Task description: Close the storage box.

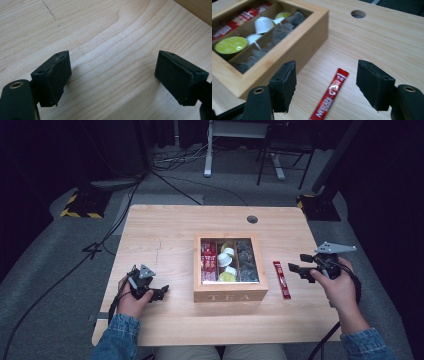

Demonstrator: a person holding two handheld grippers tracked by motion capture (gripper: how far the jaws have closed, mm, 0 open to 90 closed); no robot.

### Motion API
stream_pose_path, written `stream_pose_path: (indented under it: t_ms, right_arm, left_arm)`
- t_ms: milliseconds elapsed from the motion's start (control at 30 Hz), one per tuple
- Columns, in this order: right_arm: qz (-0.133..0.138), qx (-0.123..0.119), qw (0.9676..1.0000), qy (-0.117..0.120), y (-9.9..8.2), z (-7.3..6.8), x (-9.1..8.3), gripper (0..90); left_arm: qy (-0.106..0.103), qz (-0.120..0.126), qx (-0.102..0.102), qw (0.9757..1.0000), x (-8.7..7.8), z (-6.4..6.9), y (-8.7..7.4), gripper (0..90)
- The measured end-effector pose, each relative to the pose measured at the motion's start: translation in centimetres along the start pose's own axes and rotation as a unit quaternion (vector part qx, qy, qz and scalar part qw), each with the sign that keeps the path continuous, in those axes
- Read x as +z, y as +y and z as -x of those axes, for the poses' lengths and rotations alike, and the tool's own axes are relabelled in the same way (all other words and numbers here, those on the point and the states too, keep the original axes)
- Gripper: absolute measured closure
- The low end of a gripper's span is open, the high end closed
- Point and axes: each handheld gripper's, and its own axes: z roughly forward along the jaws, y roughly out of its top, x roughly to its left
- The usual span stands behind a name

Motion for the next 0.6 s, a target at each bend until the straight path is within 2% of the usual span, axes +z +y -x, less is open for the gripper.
stream_pose_path:
  t_ms: [300,600]
  right_arm:
    - [0.004,0.025,0.9991,-0.034,-2.0,3.1,0.1,33.0]
    - [-0.010,0.041,0.9972,-0.061,-4.5,5.5,0.4,32.9]
  left_arm:
    - [0.000,-0.001,-0.001,1.0000,0.0,-0.2,0.1,13.8]
    - [-0.001,0.001,-0.003,1.0000,0.0,-0.4,0.0,13.8]
